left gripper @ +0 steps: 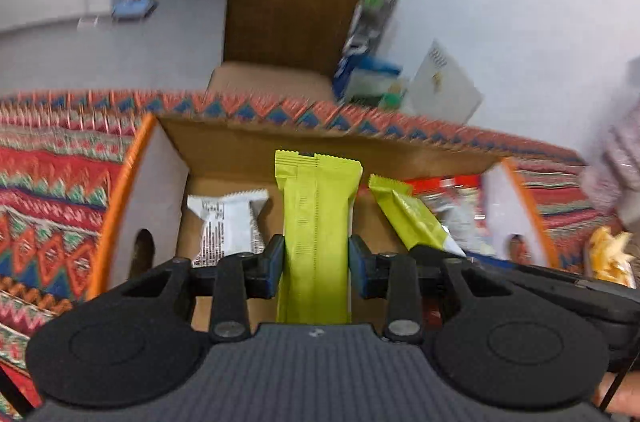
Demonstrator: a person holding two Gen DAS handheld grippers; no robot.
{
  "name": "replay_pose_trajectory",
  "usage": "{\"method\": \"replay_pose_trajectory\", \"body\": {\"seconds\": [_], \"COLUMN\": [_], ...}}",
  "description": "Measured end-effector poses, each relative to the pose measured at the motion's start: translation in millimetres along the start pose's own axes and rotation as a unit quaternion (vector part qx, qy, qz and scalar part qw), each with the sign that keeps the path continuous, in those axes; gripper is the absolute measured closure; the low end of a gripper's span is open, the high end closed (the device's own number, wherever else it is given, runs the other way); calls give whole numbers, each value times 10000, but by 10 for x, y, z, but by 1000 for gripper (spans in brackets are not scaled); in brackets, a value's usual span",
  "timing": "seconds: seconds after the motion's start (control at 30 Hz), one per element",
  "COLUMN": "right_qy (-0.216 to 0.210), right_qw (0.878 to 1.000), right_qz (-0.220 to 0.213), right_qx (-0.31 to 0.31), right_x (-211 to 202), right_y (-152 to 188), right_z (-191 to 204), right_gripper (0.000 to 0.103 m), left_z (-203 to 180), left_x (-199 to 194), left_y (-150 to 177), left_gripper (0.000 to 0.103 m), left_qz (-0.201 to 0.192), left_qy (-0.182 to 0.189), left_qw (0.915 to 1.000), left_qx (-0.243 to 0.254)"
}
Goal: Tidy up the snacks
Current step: 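Lower both packets into the orange box and open both tools, then move both tools back over the remaining snack pile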
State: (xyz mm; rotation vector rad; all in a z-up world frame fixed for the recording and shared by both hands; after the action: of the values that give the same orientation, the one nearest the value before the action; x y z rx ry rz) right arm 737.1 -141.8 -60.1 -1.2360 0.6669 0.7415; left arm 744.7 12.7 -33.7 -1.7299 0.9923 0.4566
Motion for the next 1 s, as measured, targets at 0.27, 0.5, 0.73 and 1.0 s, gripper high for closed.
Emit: {"method": "replay_pose_trajectory", "body": {"seconds": [0.27,0.5,0.73,1.0], "right_qy": [421,463,408,487], "right_qw": [9984,9975,9948,9852], "right_qz": [41,-170,-616,-1168], "right_qx": [-364,-502,-705,-1160], "right_x": [259,-10,-859,-2017], "right_y": [13,-110,-103,131], "right_z": [154,96,-46,-281], "right_gripper": [58,55,27,13], "left_z": [140,4,-292,-724], "left_x": [61,-361,-1103,-2140], "left_y": [11,-11,162,579], "left_gripper": [64,58,21,4], "left_qz": [67,-99,-223,-745], "left_qy": [76,84,-1,-57], "left_qw": [9999,9996,9971,9897], "left_qx": [-10,250,727,1222]}}
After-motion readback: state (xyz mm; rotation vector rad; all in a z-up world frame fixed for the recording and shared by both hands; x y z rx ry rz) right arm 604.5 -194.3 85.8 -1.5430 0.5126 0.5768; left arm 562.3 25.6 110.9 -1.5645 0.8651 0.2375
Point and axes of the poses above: each gripper's, at about its wrist camera, not at the fingertips, and x roughly the way its jaws point, z to its left, y to its underside, the point moved 9 cm from there along x, roughly the way its jaws point, and after that the axes turned 13 degrees about y, right-handed, at the moved point
